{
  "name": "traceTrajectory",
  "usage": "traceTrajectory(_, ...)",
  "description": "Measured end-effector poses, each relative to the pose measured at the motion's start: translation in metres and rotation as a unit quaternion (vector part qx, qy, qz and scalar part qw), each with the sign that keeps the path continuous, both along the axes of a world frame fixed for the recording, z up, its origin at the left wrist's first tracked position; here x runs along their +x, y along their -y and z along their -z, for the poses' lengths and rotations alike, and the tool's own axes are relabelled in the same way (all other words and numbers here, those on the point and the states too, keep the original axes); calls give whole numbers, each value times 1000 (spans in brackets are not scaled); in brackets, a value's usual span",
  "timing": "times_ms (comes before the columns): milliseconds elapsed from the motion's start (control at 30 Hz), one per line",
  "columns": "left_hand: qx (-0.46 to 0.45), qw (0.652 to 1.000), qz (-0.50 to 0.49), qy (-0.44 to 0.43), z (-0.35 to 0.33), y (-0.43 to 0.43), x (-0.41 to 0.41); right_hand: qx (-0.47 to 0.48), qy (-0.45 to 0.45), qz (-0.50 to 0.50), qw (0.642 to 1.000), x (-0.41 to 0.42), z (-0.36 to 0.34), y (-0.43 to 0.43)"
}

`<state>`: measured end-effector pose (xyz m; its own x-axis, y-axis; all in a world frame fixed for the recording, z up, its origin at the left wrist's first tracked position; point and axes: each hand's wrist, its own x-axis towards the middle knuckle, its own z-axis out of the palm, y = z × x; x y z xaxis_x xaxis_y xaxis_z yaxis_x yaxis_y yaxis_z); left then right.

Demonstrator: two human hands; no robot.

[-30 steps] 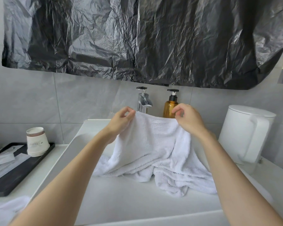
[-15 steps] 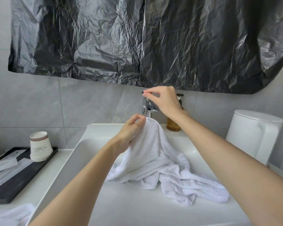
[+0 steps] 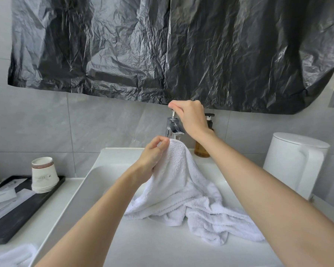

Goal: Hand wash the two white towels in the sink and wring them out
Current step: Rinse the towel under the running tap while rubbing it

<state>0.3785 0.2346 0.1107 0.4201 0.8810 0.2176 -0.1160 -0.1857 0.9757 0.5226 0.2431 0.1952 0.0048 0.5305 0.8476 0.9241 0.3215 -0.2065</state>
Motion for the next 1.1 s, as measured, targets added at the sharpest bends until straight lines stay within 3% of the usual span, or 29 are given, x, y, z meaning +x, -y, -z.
traceTrajectory(100,-1,1000,6,1,-1,3,-1,-10,-54,11,998,-5,-3,-5)
traceTrajectory(267,-2,1000,4,5,1,0,-1,-39,-136,-75,987,3,8,11)
traceTrajectory(400,-8,1000,-2,10,2,-3,0,32,-306,-37,951,10,49,27)
traceTrajectory(467,-7,1000,1,12,2,-2,1,-75,-351,-27,933,15,66,33)
traceTrajectory(567,0,1000,-8,10,6,-4,0,-275,-290,-104,911,16,86,45)
traceTrajectory(633,8,1000,-21,9,8,-6,-1,-306,-255,-144,906,18,96,46)
traceTrajectory(733,33,999,-43,1,10,-10,1,-275,-211,-143,927,19,98,43)
traceTrajectory(867,120,989,-54,-73,15,-10,2,-178,-252,-163,937,18,91,45)
traceTrajectory(967,104,987,14,-122,23,-9,6,-103,-308,-158,932,20,84,46)
traceTrajectory(1100,59,991,46,-112,20,-4,21,-58,-360,-133,922,28,81,46)
